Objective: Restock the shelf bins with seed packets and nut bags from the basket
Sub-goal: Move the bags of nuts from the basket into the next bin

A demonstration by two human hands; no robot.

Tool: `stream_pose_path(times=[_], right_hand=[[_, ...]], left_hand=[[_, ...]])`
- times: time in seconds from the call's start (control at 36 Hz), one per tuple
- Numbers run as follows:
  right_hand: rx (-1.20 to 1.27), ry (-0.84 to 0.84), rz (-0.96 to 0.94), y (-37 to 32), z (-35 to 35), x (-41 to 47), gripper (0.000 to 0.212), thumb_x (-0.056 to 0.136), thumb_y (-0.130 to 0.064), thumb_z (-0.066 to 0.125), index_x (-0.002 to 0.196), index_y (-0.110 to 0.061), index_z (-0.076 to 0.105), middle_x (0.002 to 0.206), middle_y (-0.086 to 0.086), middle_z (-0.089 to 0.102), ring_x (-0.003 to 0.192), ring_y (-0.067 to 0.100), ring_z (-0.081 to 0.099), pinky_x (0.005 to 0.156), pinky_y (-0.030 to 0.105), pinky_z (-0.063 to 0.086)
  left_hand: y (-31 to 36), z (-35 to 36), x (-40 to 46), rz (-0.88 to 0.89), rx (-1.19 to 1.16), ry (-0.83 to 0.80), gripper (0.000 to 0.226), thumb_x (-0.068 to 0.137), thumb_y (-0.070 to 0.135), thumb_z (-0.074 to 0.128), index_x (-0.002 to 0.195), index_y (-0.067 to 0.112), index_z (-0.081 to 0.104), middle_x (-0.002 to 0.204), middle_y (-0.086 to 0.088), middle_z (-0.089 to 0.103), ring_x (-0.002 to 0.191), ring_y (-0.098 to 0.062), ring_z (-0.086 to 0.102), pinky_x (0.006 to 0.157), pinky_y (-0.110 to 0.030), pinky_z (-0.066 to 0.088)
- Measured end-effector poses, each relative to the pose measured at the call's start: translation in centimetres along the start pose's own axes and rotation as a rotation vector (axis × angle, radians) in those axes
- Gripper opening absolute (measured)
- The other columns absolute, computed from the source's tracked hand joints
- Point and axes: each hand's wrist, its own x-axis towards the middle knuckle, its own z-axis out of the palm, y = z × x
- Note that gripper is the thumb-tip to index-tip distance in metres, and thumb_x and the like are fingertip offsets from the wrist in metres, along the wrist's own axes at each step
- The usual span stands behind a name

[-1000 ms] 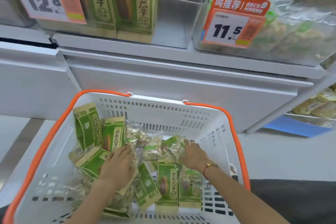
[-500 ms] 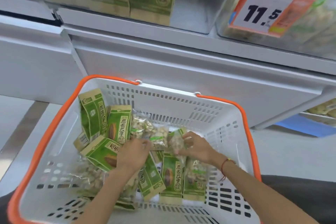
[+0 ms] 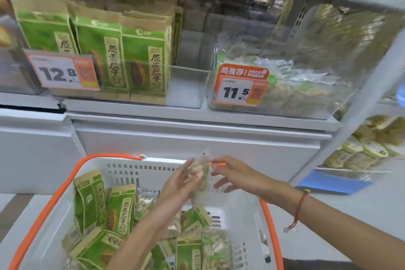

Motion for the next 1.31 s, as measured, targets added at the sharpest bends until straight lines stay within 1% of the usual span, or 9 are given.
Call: stream_pose_path(times=[0.25, 0.39, 0.5, 0.58, 0.72, 0.83, 0.94, 1.11, 1.31], right_hand=[[0.512, -0.038, -0.036, -3.5, -3.8, -3.4, 0.036, 0.095, -0.034, 0.037, 0.092, -0.016, 0.068, 0.09, 0.004, 0.068, 0.086, 0.021, 0.062, 0.099, 0.042, 0.045], [0.183, 0.02, -0.099, -1.8, -2.9, -4.0, 0.024, 0.09, -0.043, 0.058, 0.102, -0.028, 0.072, 0.102, -0.007, 0.072, 0.099, 0.009, 0.065, 0.096, 0.032, 0.049], [0.105, 0.195, -0.199, -1.9, -4.0, -4.3, 0.011, 0.089, -0.021, 0.064, 0.096, -0.025, 0.071, 0.09, -0.007, 0.074, 0.085, 0.009, 0.068, 0.076, 0.021, 0.055], [-0.035, 0.424, -0.374, -2.9, -6.4, -5.0, 0.022, 0.088, -0.012, 0.063, 0.095, -0.031, 0.067, 0.087, -0.008, 0.072, 0.085, 0.013, 0.067, 0.08, 0.032, 0.055], [-0.162, 0.883, -0.654, -4.6, -11.3, -6.9, 0.034, 0.086, -0.013, 0.067, 0.105, -0.039, 0.059, 0.088, -0.023, 0.066, 0.084, 0.003, 0.061, 0.074, 0.016, 0.048], [-0.229, 1.263, -0.79, -4.4, -15.8, -7.1, 0.032, 0.085, -0.017, 0.069, 0.115, -0.027, 0.061, 0.1, -0.031, 0.06, 0.088, -0.006, 0.061, 0.078, 0.008, 0.046], [-0.433, 1.409, -0.806, -3.7, -20.9, -5.6, 0.035, 0.086, -0.011, 0.068, 0.121, -0.012, 0.06, 0.107, -0.012, 0.063, 0.095, -0.002, 0.058, 0.079, 0.003, 0.041], [-0.642, 1.341, -0.544, -3.7, -27.1, -1.9, 0.03, 0.093, -0.017, 0.06, 0.122, -0.012, 0.058, 0.086, 0.001, 0.067, 0.079, 0.025, 0.064, 0.056, 0.024, 0.037], [-0.678, 1.26, -0.209, -5.1, -30.6, 4.1, 0.012, 0.087, -0.002, 0.053, 0.097, 0.004, 0.057, 0.09, 0.026, 0.065, 0.086, 0.043, 0.061, 0.067, 0.042, 0.047]], left_hand=[[4.8, 3.5, 1.7, 0.497, 0.645, 0.283, 0.047, 0.064, 0.055, 0.073, 0.103, 0.047, 0.049, 0.115, 0.03, 0.05, 0.111, 0.001, 0.046, 0.087, -0.016, 0.037], [4.6, 4.3, 1.3, 0.54, 0.851, 0.257, 0.046, 0.064, 0.049, 0.079, 0.091, 0.047, 0.042, 0.119, 0.035, 0.043, 0.112, 0.004, 0.039, 0.08, -0.021, 0.039], [5.4, 4.8, 1.8, 0.633, 0.86, 0.189, 0.047, 0.063, 0.047, 0.077, 0.1, 0.043, 0.049, 0.122, 0.038, 0.044, 0.116, 0.009, 0.04, 0.091, -0.01, 0.035], [7.3, 5.7, 2.5, 0.728, 0.826, 0.182, 0.055, 0.063, 0.056, 0.072, 0.112, 0.044, 0.05, 0.131, 0.033, 0.042, 0.124, 0.01, 0.035, 0.095, -0.001, 0.024], [12.7, 7.5, 4.9, 1.033, 0.943, 0.296, 0.033, 0.088, 0.05, 0.049, 0.116, 0.032, 0.055, 0.128, 0.02, 0.052, 0.123, -0.001, 0.042, 0.103, -0.026, 0.034], [17.4, 9.2, 9.1, 1.232, 1.212, 0.369, 0.029, 0.09, 0.033, 0.049, 0.116, 0.023, 0.059, 0.128, 0.008, 0.056, 0.12, -0.013, 0.047, 0.103, -0.028, 0.03], [19.5, 10.9, 13.2, 1.198, 1.489, 0.324, 0.039, 0.091, 0.037, 0.038, 0.118, 0.023, 0.063, 0.123, 0.004, 0.061, 0.115, -0.019, 0.054, 0.098, -0.031, 0.03], [19.0, 10.7, 16.0, 0.95, 1.685, 0.225, 0.056, 0.093, 0.047, 0.018, 0.099, 0.029, 0.071, 0.106, 0.008, 0.069, 0.092, -0.018, 0.065, 0.066, -0.032, 0.053], [19.6, 10.9, 15.7, 0.854, 1.652, 0.185, 0.085, 0.077, 0.058, -0.013, 0.128, 0.039, 0.051, 0.135, 0.019, 0.048, 0.121, -0.008, 0.046, 0.083, -0.031, 0.051]])
